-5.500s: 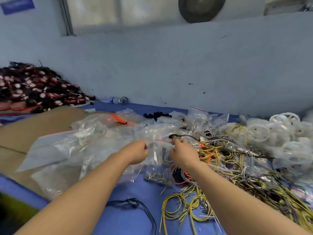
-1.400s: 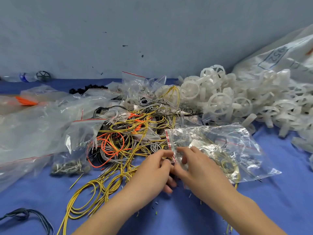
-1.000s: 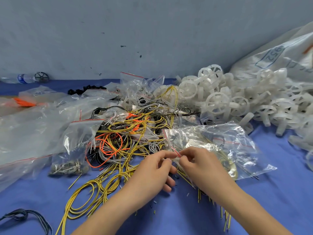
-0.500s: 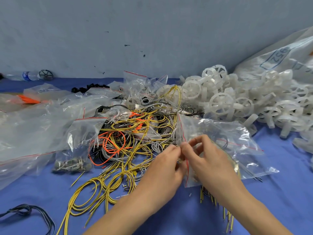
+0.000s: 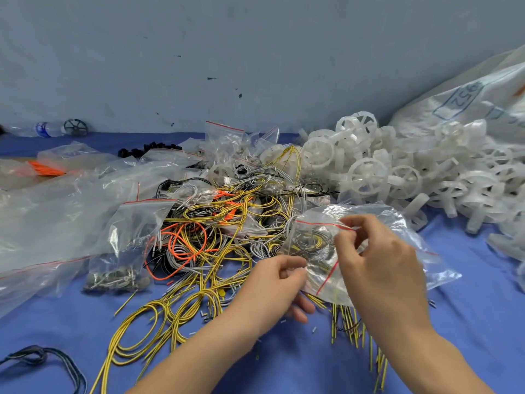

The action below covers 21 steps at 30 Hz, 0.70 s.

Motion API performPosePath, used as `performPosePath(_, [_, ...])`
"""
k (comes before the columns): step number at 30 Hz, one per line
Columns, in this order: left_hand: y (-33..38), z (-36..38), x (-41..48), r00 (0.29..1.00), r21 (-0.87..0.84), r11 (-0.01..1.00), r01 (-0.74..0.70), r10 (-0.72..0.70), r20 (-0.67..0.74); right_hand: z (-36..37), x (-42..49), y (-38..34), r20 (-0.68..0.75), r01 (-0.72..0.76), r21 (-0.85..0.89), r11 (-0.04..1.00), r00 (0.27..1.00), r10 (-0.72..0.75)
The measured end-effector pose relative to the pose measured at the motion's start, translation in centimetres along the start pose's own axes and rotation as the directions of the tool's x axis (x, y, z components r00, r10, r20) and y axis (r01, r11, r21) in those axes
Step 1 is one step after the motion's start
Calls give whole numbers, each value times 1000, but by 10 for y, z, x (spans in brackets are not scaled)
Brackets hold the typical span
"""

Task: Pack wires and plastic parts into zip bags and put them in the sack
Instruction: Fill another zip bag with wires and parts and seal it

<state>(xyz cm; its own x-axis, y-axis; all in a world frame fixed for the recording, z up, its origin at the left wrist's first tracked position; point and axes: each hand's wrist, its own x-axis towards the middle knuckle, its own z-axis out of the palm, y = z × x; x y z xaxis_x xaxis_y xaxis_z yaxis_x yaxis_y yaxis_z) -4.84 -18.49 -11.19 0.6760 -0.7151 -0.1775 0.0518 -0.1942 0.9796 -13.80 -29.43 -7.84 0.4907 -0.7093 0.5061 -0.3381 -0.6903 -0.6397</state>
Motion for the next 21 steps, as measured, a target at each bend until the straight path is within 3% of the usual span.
performPosePath(7, [-9,7,-1,995,88,994,-62,55,81,7,-5,-2,136,78,-69,995,988,-68])
performPosePath(15, [-4,4,5,990,-4,1000,20,-20,137,-7,-1,-16,-177,94,164,982,982,-65])
performPosePath(18, [-1,5,4,988,-10,999,37,-35,151,-9,-4,-18,-168,113,166,980,982,-85])
performPosePath(21, [1,4,4,991,9,1000,20,-21,132,-3,-10,-14,-53,155,28,987,987,-153])
